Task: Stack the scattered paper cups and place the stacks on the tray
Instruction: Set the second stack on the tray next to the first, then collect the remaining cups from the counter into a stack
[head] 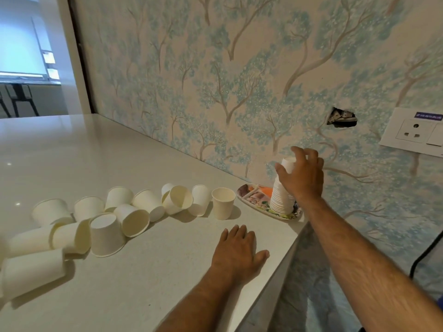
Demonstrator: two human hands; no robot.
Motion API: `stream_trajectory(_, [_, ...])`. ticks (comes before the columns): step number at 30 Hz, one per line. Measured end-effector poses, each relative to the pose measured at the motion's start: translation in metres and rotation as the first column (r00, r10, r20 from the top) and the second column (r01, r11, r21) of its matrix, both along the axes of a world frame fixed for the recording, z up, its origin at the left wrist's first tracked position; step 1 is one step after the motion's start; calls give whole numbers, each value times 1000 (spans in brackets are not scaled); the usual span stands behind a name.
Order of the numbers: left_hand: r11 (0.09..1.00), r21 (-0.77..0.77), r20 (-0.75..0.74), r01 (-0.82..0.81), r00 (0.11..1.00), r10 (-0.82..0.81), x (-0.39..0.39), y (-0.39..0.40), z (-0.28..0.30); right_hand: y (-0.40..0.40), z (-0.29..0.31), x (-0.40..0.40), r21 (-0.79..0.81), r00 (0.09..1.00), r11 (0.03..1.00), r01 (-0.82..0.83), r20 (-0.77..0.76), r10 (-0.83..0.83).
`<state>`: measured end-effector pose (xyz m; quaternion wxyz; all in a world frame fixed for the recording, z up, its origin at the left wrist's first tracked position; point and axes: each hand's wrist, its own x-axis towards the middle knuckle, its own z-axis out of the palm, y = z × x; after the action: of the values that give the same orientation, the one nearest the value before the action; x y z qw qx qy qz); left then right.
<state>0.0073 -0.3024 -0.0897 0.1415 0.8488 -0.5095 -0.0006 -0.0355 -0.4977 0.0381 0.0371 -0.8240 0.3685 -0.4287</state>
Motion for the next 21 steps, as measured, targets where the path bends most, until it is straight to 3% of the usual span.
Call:
stream_trajectory(2, [998, -67, 24, -8, 1000, 9, -2, 15, 2, 18, -2, 5, -83, 988, 993, -89, 117, 99])
stream_trajectory(4, [987, -158, 43, -18, 999, 25, -3, 32, 4, 40, -8, 13, -69, 962, 973, -222, 146, 230])
stream_trajectory(9, [912, -378, -76, -162, 987, 144, 9, 71, 6, 93, -39, 27, 79, 892, 895, -439, -84, 445])
stream_trajectory(13, [798, -492, -363, -349, 915, 176, 42, 98, 12, 115, -56, 34, 116, 860, 900, -420, -266, 435])
stream_trajectory(21, [677, -541, -585, -500, 801, 124, 67, 98, 6, 114, -68, 59, 84, 788, 899, -429, -452, 418])
